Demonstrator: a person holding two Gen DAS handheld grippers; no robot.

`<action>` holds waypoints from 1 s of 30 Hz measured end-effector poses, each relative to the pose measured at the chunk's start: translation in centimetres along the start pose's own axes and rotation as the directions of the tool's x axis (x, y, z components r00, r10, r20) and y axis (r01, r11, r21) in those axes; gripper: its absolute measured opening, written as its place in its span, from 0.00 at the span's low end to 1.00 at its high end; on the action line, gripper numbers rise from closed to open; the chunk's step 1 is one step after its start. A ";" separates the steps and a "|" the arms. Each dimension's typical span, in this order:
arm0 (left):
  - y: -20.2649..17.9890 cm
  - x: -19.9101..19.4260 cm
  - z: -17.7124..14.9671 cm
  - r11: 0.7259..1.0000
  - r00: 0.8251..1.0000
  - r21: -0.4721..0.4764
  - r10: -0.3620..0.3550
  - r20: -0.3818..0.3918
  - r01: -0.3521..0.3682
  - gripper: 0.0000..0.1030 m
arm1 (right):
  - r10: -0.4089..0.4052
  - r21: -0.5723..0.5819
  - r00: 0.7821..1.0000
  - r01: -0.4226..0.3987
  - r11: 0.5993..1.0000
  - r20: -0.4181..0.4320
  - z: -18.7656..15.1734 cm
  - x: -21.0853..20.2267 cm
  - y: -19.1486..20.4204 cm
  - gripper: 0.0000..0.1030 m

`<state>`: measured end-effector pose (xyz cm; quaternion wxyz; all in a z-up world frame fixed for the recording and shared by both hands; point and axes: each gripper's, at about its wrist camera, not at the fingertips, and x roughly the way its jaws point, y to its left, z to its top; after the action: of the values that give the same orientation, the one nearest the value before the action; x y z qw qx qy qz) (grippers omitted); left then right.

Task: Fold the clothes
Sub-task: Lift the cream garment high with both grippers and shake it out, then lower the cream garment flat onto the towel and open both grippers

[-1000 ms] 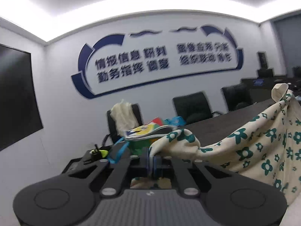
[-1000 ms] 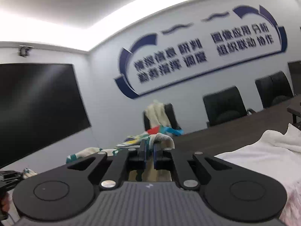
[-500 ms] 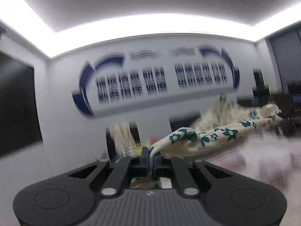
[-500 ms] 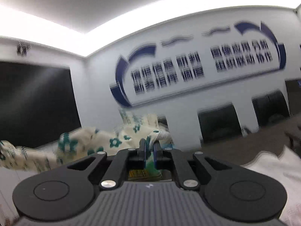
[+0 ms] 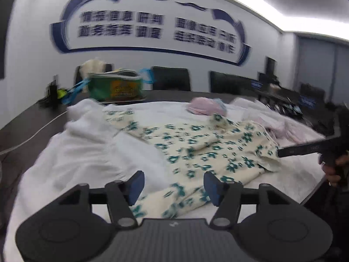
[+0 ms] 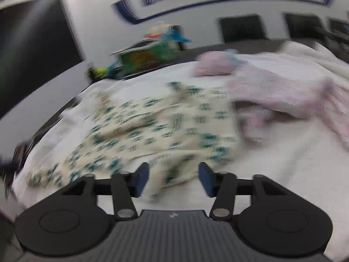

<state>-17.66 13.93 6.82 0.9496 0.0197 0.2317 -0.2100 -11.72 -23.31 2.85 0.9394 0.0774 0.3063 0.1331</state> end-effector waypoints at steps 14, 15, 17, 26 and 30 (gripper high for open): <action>0.7 4.2 -2.7 0.998 0.989 -0.015 0.050 -0.141 -0.053 0.33 | -0.157 -0.112 0.987 0.152 0.982 -0.037 -1.0 0.6 3.1 0.03; 0.6 4.0 -2.7 0.999 0.990 -0.014 0.046 -0.136 -0.048 0.33 | -0.163 -0.103 0.986 0.158 0.982 -0.039 -1.1 -0.1 3.1 0.03; 0.8 3.3 -2.5 0.999 0.992 -0.014 0.042 -0.121 -0.044 0.33 | -0.190 -0.113 0.980 0.181 0.977 -0.066 -1.6 -0.5 3.1 0.03; 1.8 1.8 -2.3 0.999 0.996 0.020 0.046 -0.080 -0.045 0.70 | -0.089 -0.096 0.992 0.097 0.991 0.088 -0.4 -1.4 3.8 0.36; 1.7 3.7 -2.2 0.999 0.988 0.010 0.054 -0.142 -0.053 0.29 | -0.009 -0.136 1.000 0.010 0.991 0.009 -0.1 2.6 5.4 0.36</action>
<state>-14.90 14.31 3.11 0.9359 0.0437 0.2977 -0.1831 -10.84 -17.35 2.56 0.9443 0.0123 0.2932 0.1487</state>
